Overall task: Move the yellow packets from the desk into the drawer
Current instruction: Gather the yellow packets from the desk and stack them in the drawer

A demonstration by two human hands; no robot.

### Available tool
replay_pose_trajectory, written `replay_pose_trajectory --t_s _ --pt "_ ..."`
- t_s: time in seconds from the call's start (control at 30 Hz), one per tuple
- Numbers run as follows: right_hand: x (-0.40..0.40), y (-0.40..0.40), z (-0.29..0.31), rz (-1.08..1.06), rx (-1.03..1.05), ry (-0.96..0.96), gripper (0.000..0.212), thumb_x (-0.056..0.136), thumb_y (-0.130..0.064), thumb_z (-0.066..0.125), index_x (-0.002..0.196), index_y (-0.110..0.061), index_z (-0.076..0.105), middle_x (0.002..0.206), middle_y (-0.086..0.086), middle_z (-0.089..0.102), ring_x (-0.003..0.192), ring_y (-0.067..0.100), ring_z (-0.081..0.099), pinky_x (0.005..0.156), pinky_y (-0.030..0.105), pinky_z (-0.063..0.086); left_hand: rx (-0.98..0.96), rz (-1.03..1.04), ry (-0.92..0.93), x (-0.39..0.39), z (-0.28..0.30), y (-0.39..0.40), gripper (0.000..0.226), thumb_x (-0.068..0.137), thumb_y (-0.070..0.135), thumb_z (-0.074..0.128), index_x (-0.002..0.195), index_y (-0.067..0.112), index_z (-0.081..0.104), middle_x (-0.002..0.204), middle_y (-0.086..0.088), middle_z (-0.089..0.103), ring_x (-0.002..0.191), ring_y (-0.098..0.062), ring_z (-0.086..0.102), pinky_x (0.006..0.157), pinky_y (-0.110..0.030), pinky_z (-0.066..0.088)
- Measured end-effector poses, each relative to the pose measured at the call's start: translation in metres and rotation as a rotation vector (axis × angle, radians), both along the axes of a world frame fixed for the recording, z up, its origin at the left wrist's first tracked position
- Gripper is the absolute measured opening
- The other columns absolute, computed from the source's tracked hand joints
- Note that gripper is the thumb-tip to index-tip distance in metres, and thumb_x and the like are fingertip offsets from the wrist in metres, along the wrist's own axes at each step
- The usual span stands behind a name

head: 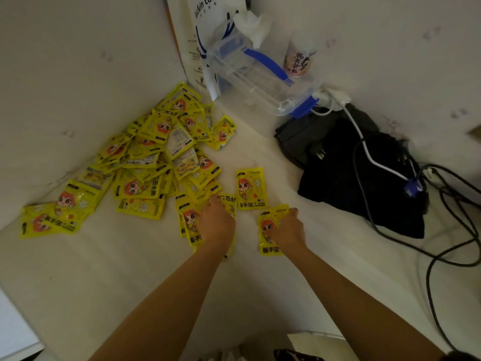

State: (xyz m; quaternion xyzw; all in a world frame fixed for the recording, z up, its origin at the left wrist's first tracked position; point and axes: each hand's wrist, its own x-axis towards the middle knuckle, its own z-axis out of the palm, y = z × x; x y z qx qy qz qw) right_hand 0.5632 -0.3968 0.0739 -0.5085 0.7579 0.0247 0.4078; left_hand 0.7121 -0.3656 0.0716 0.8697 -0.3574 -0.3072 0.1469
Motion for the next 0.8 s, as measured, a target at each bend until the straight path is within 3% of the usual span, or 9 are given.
replay_pose_trajectory --t_s 0.07,0.17,0.23,0.33,0.43,0.5,0.7,0.8 --pt "-0.004 0.000 0.003 0.015 -0.013 -0.015 0.050 0.081 -0.024 0.072 0.119 -0.008 0.043 0.110 0.011 0.059 0.083 0.026 0.057 0.058 0.029 0.042 -0.058 0.082 0.109 0.007 0.008 0.004 0.043 0.080 0.008 0.068 0.116 0.006 0.045 0.101 -0.012 0.059 0.093 -0.030 0.057 0.073 -0.038 0.046" --pt "-0.007 0.001 0.006 0.056 -0.064 -0.044 0.038 0.083 -0.033 0.068 0.109 -0.010 0.054 0.096 0.004 0.059 0.066 0.013 0.048 0.048 0.024 0.033 -0.069 0.142 0.170 0.026 0.017 0.007 0.033 0.075 0.013 0.072 0.101 0.008 0.052 0.091 -0.007 0.058 0.084 -0.026 0.056 0.063 -0.029 0.041" --pt "-0.007 -0.001 0.008 0.024 -0.091 -0.095 0.034 0.083 -0.037 0.067 0.103 -0.012 0.057 0.086 -0.001 0.057 0.063 0.011 0.050 0.050 0.024 0.038 -0.065 0.195 0.212 0.042 0.020 0.005 0.031 0.072 0.017 0.075 0.093 0.011 0.052 0.089 -0.004 0.058 0.078 -0.022 0.055 0.054 -0.027 0.042" --pt "0.000 -0.012 0.014 0.004 -0.126 -0.171 0.031 0.082 -0.040 0.068 0.101 -0.016 0.063 0.091 0.002 0.067 0.070 0.015 0.059 0.052 0.022 0.039 -0.110 0.316 0.297 0.063 0.025 -0.008 0.050 0.066 0.029 0.081 0.107 0.009 0.063 0.100 -0.007 0.068 0.085 -0.025 0.065 0.067 -0.040 0.057" --pt "0.015 -0.034 0.015 -0.006 -0.138 -0.254 0.027 0.082 -0.037 0.069 0.100 -0.017 0.068 0.093 0.003 0.071 0.076 0.014 0.063 0.049 0.019 0.037 -0.129 0.451 0.370 0.078 0.032 -0.030 0.077 0.069 0.033 0.082 0.135 0.011 0.049 0.127 -0.009 0.059 0.109 -0.029 0.060 0.072 -0.038 0.054" --pt "0.027 -0.048 0.017 -0.017 -0.140 -0.277 0.029 0.081 -0.037 0.070 0.102 -0.017 0.069 0.096 0.004 0.071 0.086 0.019 0.067 0.053 0.021 0.041 -0.130 0.507 0.381 0.085 0.033 -0.046 0.083 0.072 0.030 0.081 0.141 0.010 0.041 0.136 -0.009 0.051 0.120 -0.030 0.053 0.078 -0.039 0.051" --pt "0.051 -0.069 0.005 -0.010 -0.125 -0.203 0.034 0.082 -0.042 0.066 0.103 -0.016 0.068 0.100 0.005 0.067 0.092 0.025 0.065 0.069 0.029 0.049 -0.097 0.739 0.478 0.091 0.025 -0.070 0.071 0.070 0.025 0.082 0.128 0.005 0.046 0.122 -0.013 0.059 0.110 -0.032 0.059 0.086 -0.039 0.050" --pt "0.055 -0.072 0.001 0.048 -0.129 -0.043 0.046 0.082 -0.047 0.064 0.110 -0.012 0.059 0.115 0.010 0.049 0.105 0.031 0.053 0.075 0.034 0.047 -0.047 0.734 0.472 0.089 0.020 -0.075 0.064 0.078 0.026 0.076 0.128 0.003 0.044 0.114 -0.012 0.057 0.113 -0.032 0.056 0.086 -0.037 0.046"
